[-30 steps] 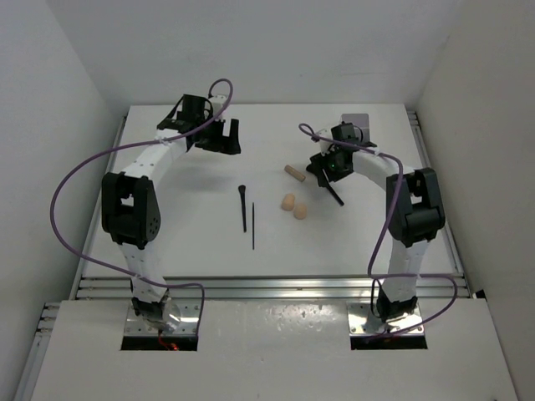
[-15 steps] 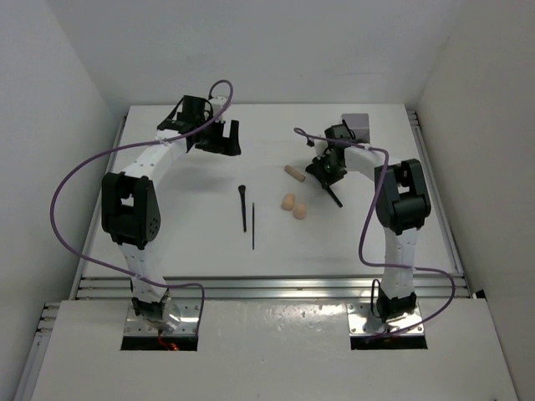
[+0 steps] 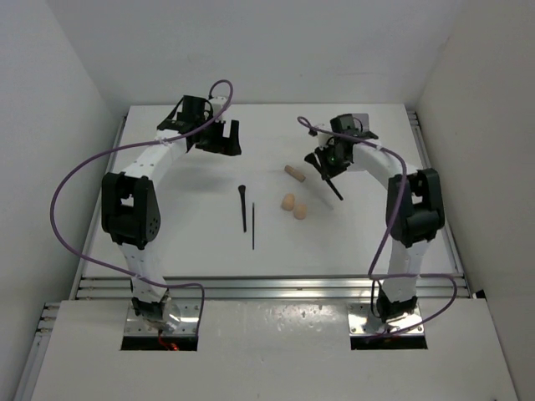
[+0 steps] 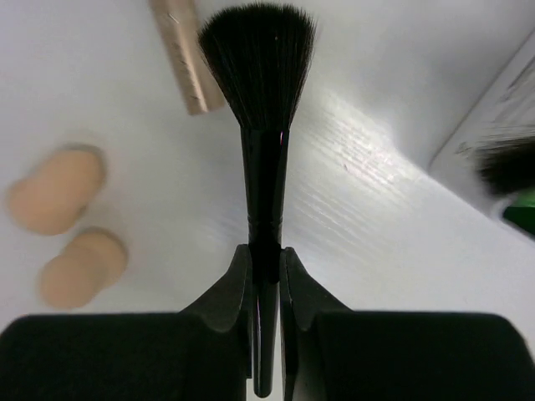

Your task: Organize the makeup

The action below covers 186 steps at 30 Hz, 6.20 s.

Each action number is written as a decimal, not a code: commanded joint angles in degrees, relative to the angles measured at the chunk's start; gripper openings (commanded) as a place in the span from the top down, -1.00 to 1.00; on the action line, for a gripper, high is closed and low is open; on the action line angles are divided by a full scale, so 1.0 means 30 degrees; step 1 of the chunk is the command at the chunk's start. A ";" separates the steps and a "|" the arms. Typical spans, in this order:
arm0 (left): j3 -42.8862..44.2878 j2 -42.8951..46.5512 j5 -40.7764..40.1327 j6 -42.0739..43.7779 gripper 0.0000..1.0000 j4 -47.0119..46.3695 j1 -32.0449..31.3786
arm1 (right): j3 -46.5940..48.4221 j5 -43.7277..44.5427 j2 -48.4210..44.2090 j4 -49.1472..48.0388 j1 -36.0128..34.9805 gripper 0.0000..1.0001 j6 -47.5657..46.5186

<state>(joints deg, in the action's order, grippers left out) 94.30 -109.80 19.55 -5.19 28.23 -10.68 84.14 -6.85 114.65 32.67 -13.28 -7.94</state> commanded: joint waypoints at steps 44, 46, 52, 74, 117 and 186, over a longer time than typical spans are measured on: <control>0.1203 -0.0197 -0.0247 -0.0115 -0.98 0.0434 0.0219 | -0.8561 -0.3370 0.3210 -3.8339 0.6682 0.76 0.7483; 0.1203 -0.0197 -0.0247 -0.0115 -0.98 0.0434 0.0219 | -0.8855 -0.3399 0.2889 -3.8310 0.6653 0.52 0.7395; 0.1203 -0.0197 -0.0247 -0.0115 -0.98 0.0434 0.0219 | -0.9939 -0.3107 0.1485 -3.8340 0.6653 0.17 0.6957; -0.0438 0.0738 0.0280 -0.0291 -0.93 0.0610 0.1213 | -0.7720 -0.6388 -0.7019 -1.1510 -0.0756 -0.30 -0.0342; -0.3162 0.1443 -0.1595 -0.1287 -0.88 0.0991 0.1948 | 0.7116 -0.0789 0.5532 -0.0105 -0.2986 1.00 -0.2770; -0.2225 0.0389 -0.1771 -0.1111 -0.88 0.1723 0.1948 | -1.2313 -0.7501 0.1013 -3.7489 0.7268 0.08 0.7307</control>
<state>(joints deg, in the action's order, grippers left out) 86.11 -108.79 14.09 -8.99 33.65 -5.13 48.10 -28.95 121.86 -73.47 8.84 15.14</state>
